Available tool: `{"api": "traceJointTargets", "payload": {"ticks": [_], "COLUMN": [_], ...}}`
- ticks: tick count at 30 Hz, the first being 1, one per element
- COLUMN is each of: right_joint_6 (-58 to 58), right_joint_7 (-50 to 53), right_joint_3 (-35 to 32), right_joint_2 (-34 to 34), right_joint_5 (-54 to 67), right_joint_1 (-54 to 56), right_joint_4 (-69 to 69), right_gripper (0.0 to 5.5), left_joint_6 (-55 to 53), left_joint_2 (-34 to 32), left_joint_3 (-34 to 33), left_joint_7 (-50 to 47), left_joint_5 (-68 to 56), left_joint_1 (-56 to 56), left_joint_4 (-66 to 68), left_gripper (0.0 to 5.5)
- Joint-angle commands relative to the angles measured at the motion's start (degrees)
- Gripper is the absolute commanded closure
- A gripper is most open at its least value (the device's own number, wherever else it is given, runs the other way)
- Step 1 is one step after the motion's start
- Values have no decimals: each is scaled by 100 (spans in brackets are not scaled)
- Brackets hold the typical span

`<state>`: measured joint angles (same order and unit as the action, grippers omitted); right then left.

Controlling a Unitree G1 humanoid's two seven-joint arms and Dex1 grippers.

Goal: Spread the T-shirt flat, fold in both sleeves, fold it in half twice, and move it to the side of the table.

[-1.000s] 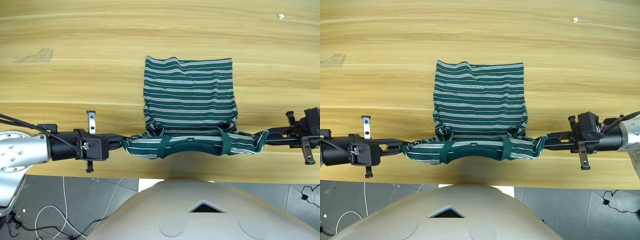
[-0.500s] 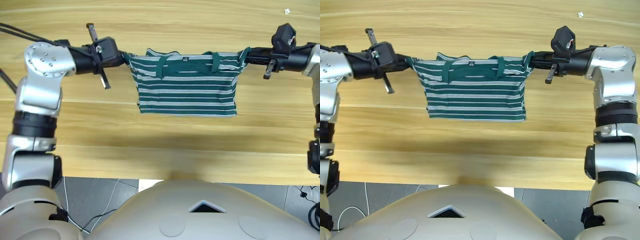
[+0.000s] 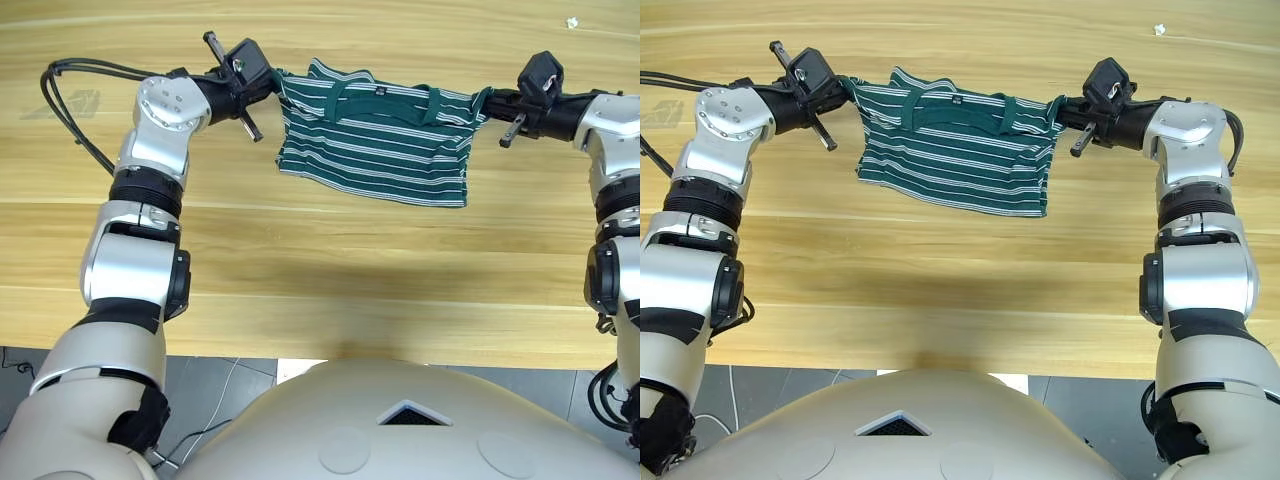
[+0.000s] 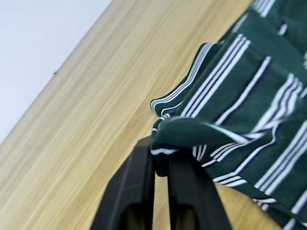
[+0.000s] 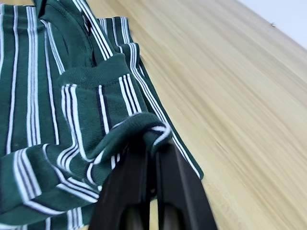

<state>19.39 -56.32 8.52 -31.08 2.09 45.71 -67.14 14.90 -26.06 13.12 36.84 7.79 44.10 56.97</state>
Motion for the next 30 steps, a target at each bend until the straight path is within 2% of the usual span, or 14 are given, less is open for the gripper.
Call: {"api": "traceJointTargets", "payload": {"ticks": [1,5,8,12,16,17,20,24,30], "right_joint_6": [50,-118,-217,-35,878,1029,1194,988,376], "right_joint_7": [716,2160,2760,2907,2394,2414,2669,3736,4795], "right_joint_3": [-216,-148,-74,-148,-427,-363,-10,1289,2409], "right_joint_2": [77,69,7,135,472,502,499,561,668], "right_joint_5": [-173,-659,-970,-1070,-661,-760,-1281,-2954,-4346], "right_joint_1": [241,219,49,7,77,96,129,387,637], "right_joint_4": [-206,-469,-573,-506,-30,21,-48,-417,-926], "right_gripper": [469,402,352,275,199,199,199,199,199], "left_joint_6": [-13,9,54,199,338,320,107,-379,-891], "left_joint_2": [131,155,60,1,78,129,267,341,305], "left_joint_3": [-320,-1176,-1569,-1754,-1868,-1898,-1902,-1839,-1717], "left_joint_7": [-1003,-2188,-2219,-2117,-2072,-2041,-2039,-1960,-1829], "left_joint_5": [85,-388,-679,-811,-926,-981,-1078,-1136,-1011], "left_joint_1": [401,446,146,-457,-1033,-1186,-1561,-2041,-2297], "left_joint_4": [474,581,516,230,-504,-834,-1788,-3235,-4155], "left_gripper": [444,384,339,268,197,197,197,197,197]}}
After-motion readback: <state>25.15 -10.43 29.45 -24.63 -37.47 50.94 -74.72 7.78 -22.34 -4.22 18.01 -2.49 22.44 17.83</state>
